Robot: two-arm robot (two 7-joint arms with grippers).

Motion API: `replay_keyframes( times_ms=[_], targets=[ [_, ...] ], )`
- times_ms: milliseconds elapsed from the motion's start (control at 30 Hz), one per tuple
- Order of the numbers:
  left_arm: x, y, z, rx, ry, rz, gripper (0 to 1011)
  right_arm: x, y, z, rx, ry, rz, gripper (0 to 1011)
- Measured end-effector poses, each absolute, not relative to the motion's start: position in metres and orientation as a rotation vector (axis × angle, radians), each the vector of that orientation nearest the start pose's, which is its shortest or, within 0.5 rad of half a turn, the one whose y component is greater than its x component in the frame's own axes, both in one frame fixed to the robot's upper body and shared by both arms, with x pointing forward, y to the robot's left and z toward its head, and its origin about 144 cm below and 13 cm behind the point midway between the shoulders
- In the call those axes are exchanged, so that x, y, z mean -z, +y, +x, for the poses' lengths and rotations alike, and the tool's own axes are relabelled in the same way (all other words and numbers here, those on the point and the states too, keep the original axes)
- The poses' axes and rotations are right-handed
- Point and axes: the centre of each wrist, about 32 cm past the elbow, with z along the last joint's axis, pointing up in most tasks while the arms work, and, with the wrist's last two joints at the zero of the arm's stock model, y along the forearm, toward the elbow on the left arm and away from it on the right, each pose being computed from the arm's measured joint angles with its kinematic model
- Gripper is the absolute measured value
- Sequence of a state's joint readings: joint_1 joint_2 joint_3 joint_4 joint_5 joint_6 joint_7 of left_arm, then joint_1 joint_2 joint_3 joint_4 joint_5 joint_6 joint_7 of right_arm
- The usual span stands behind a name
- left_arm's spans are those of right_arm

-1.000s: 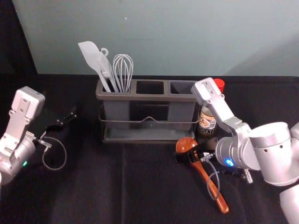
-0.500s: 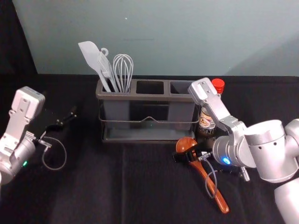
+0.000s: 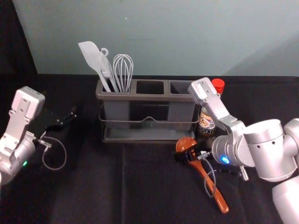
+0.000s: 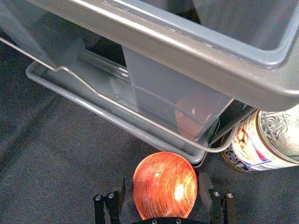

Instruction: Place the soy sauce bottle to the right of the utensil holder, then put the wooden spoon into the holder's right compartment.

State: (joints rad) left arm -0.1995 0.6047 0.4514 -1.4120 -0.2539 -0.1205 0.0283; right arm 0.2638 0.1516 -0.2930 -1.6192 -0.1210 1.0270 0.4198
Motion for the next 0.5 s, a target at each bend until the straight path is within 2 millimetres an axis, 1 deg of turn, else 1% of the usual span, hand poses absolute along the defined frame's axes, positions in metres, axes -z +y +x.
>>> replay_keyframes(
  times_ms=[500],
  targets=[
    [-1.1398,0.3097,0.4886,-1.248,-0.285,0.304,1000,-1.2276,-0.1799,0.5123,1.008,0.397,-0.752,1002]
  ],
)
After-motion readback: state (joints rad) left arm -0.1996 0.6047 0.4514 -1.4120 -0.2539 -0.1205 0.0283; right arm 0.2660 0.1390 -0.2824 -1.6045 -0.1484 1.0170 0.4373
